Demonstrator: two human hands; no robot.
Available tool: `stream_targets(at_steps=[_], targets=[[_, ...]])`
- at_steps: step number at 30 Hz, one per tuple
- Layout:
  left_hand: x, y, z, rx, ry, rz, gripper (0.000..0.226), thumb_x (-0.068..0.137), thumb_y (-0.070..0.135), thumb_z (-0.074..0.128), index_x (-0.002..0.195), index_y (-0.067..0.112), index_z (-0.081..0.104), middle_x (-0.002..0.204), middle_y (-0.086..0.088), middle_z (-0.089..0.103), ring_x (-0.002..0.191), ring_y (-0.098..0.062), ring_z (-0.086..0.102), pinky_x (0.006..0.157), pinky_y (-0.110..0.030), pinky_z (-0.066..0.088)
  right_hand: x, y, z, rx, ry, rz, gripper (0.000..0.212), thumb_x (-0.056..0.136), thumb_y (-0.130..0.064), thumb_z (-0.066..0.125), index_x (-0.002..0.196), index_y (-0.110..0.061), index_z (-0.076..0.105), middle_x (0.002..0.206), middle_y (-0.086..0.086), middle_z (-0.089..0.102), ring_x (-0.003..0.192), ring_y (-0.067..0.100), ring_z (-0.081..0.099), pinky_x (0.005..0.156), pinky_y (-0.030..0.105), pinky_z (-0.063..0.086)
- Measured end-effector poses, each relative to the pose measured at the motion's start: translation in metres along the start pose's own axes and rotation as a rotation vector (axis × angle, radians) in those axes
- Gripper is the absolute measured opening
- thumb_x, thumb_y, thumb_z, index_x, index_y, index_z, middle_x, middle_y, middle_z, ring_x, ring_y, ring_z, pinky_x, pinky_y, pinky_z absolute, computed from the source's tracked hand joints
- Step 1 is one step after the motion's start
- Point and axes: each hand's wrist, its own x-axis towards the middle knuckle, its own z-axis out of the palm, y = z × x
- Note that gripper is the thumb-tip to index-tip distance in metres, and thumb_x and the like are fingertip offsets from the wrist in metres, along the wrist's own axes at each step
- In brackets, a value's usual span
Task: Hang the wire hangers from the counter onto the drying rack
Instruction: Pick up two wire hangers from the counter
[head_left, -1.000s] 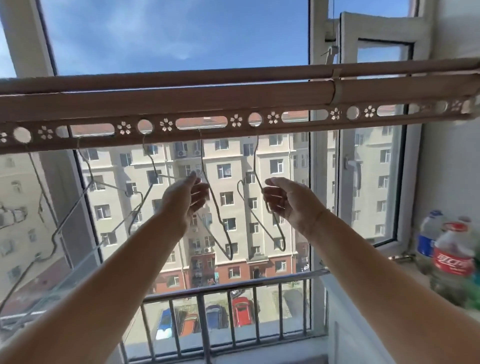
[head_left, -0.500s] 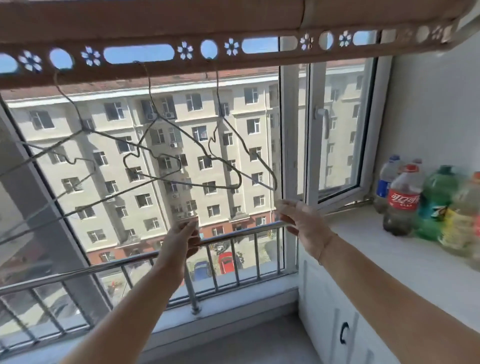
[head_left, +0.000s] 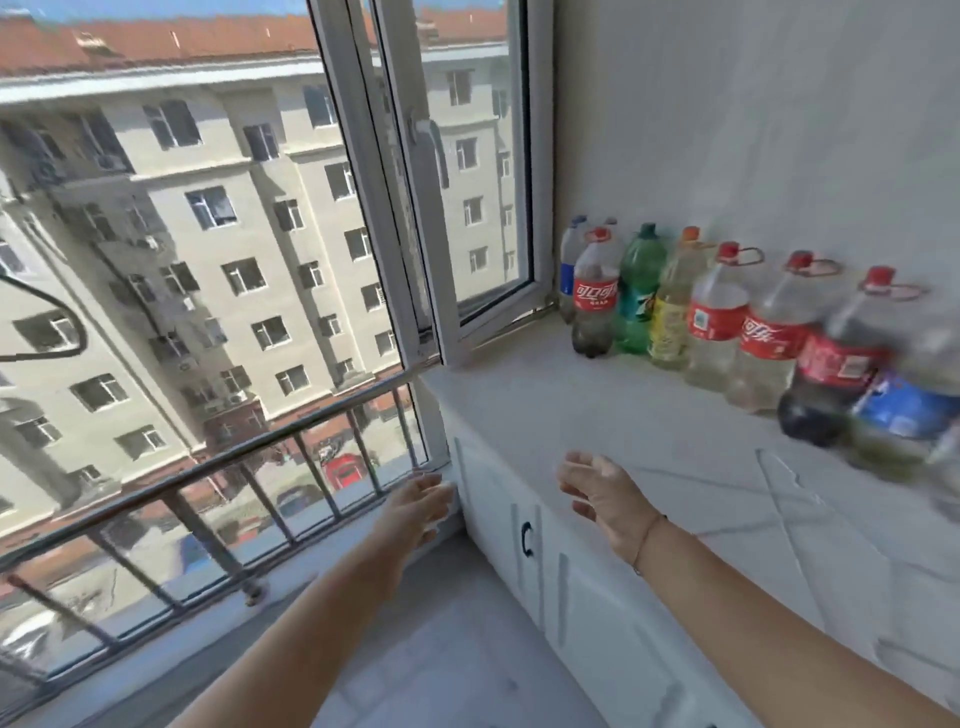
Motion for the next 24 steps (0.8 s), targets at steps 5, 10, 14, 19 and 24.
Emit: stream_targets(at_steps=[5,10,14,19,24], targets=[[0.024,-0.016,0.068,0.084,-0.144,-0.070,0.071,0.066,0.043,0.069,0.128,0.015,0.049,0.120,-0.003,0.059,0.113,-0.017,0.053,0.093,-0.032,0.038,-0.009,0.036,-0.085,0.014,0.149,0.085,0.032,0.085,-0.019,0.063,0.114,-0.016,0.051,0.099,0.001,0.056,0.086,0.012,0.054,0.071,0.024,0.040],[0.046,-0.027,0.139,0.159,-0.226,-0.111,0.072,0.068,0.041,0.068,0.131,0.015,0.048,0.126,-0.005,0.058,0.114,-0.018,0.053,0.092,-0.030,0.037,-0.022,0.066,-0.176,0.047,0.319,0.147,0.032,0.087,-0.014,0.061,0.117,-0.014,0.051,0.096,0.002,0.056,0.078,0.010,0.053,0.066,0.024,0.038],[0.069,-0.041,0.192,0.198,-0.284,-0.117,0.052,0.082,0.036,0.068,0.128,0.018,0.051,0.128,-0.002,0.058,0.118,-0.018,0.052,0.092,-0.031,0.038,-0.032,0.080,-0.241,0.094,0.459,0.176,0.028,0.086,-0.011,0.061,0.112,-0.012,0.053,0.080,0.003,0.055,0.071,0.012,0.048,0.063,0.025,0.036],[0.087,-0.053,0.245,0.342,-0.338,-0.073,0.041,0.089,0.029,0.060,0.127,0.016,0.052,0.122,-0.001,0.059,0.111,-0.015,0.054,0.089,-0.028,0.038,-0.042,0.095,-0.301,0.158,0.613,0.189,0.028,0.085,-0.008,0.060,0.112,-0.009,0.054,0.072,0.004,0.051,0.068,0.014,0.046,0.062,0.026,0.036],[0.115,-0.067,0.268,0.530,-0.376,-0.008,0.036,0.089,0.026,0.061,0.122,0.014,0.055,0.113,0.002,0.058,0.097,-0.008,0.054,0.068,-0.011,0.038,-0.058,0.110,-0.325,0.227,0.681,0.241,0.022,0.083,-0.004,0.059,0.104,0.002,0.055,0.070,0.004,0.044,0.061,0.013,0.039,0.057,0.024,0.032]])
